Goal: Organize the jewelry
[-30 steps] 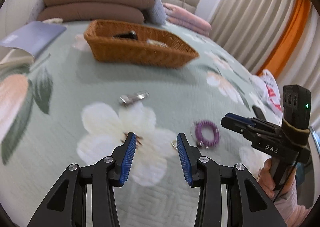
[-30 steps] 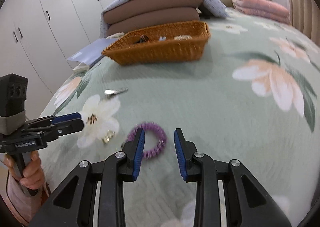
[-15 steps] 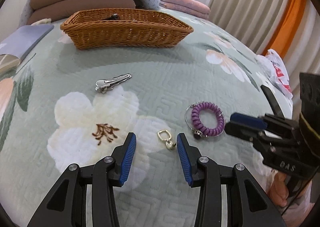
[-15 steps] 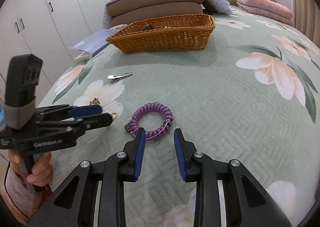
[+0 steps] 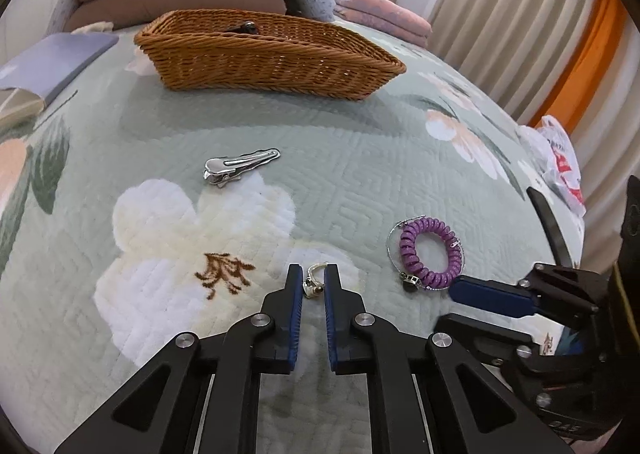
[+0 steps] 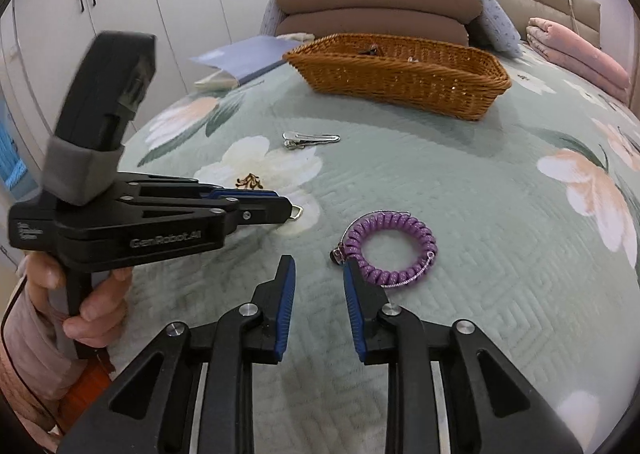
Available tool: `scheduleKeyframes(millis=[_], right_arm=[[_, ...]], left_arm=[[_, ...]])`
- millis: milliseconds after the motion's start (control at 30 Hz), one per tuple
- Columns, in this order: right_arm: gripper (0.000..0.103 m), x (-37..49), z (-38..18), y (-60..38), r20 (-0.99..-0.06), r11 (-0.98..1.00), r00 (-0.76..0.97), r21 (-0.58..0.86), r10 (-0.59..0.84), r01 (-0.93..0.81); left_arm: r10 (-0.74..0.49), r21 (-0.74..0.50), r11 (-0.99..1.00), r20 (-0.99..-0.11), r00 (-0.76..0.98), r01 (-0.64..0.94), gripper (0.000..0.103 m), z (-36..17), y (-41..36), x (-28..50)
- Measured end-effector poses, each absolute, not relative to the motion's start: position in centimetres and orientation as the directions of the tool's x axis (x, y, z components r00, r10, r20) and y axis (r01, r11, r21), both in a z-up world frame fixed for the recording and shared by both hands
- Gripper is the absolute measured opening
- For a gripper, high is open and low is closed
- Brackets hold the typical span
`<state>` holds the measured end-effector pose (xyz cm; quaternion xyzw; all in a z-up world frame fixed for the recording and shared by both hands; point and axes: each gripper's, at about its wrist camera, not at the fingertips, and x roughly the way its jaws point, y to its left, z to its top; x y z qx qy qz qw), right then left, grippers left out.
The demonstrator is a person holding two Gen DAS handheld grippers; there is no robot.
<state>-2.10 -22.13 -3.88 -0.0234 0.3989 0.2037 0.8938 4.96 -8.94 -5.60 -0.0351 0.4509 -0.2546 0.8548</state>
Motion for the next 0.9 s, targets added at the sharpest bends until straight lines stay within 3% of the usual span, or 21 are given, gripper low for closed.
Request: scheduleKeyframes(millis=[467,533,700,900], right_arm=[[0.023,0.4,-4.8,-20.5,-0.776,0.915,0.572,0.016,0.265,-0.402],[0.011,0.2,-4.9,-20.3,-0.775,0.916,0.581,-0.007,0.248,-0.401],[0.011,-1.0,-4.8,-20.0,-0.759,0.914,0.614,-0.062,0.218,-0.401],[0.011,-1.6,-3.4,-21.6,-0.715,0.927,0.653,-0.017,0.251,-0.375]], left_arm=[[-0.508,-0.349,0.851,-0.736,0.447,0.392,0.010,-5.8,-8.3,5.1],[-0.508,-0.348,0.851,-0.736,0.447,0.393,0.010,-5.9,-8.3,5.1],[-0.531,-0.370,0.836,-0.729,0.432,0.405,0.010,-6.0,-7.9,5.0],[-0.542,-0.383,0.830,-0.725,0.425,0.406,0.010,-6.0,-8.0,5.1]])
